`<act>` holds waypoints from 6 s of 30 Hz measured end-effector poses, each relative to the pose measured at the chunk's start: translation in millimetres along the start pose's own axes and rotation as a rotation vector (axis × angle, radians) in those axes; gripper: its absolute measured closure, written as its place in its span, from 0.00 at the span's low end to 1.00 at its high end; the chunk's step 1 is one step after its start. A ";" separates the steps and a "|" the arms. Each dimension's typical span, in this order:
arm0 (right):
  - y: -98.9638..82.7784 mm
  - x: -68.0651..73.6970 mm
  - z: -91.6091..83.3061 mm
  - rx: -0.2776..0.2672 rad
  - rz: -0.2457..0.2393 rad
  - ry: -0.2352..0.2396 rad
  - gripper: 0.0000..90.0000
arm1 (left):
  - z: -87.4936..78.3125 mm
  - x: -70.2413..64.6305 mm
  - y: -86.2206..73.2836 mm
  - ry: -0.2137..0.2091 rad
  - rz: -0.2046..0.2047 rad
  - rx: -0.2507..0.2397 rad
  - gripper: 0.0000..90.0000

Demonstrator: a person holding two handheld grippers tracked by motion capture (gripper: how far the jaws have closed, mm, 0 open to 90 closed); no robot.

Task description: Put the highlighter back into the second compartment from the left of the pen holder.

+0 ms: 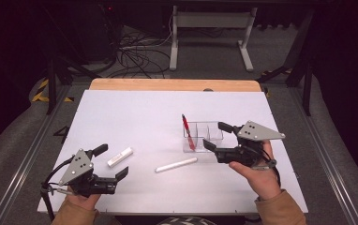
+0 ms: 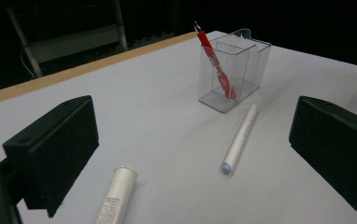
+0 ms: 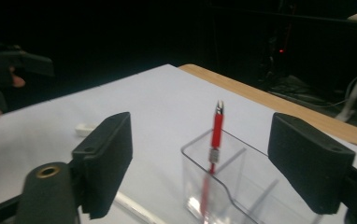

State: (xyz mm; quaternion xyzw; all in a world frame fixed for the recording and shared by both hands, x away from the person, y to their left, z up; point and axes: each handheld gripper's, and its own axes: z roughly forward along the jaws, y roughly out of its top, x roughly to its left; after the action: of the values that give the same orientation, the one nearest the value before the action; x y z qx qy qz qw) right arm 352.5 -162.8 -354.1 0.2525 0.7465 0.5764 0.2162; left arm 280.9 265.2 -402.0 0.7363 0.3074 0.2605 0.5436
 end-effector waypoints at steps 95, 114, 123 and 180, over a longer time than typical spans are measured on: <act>-41.3 -29.4 -43.3 -0.033 0.073 0.036 0.16 | 162.7 -39.4 47.0 -0.331 0.208 0.671 0.42; -41.2 -29.8 -44.3 -0.035 0.074 0.034 0.16 | 185.0 -46.0 37.1 -0.340 0.202 0.713 0.49; -41.8 -29.7 -43.2 -0.031 0.074 0.037 0.16 | 193.7 -51.2 31.3 -0.333 0.236 0.736 0.54; -44.3 -29.4 -39.6 -0.022 0.074 0.046 0.16 | 217.1 -64.9 24.3 -0.333 0.387 0.834 0.88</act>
State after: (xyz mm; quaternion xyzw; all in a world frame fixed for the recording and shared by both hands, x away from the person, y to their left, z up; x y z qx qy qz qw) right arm 345.5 -220.2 -386.5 0.2645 0.7351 0.5977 0.1803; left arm 397.0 73.1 -441.2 0.9666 0.1518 0.0902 0.1856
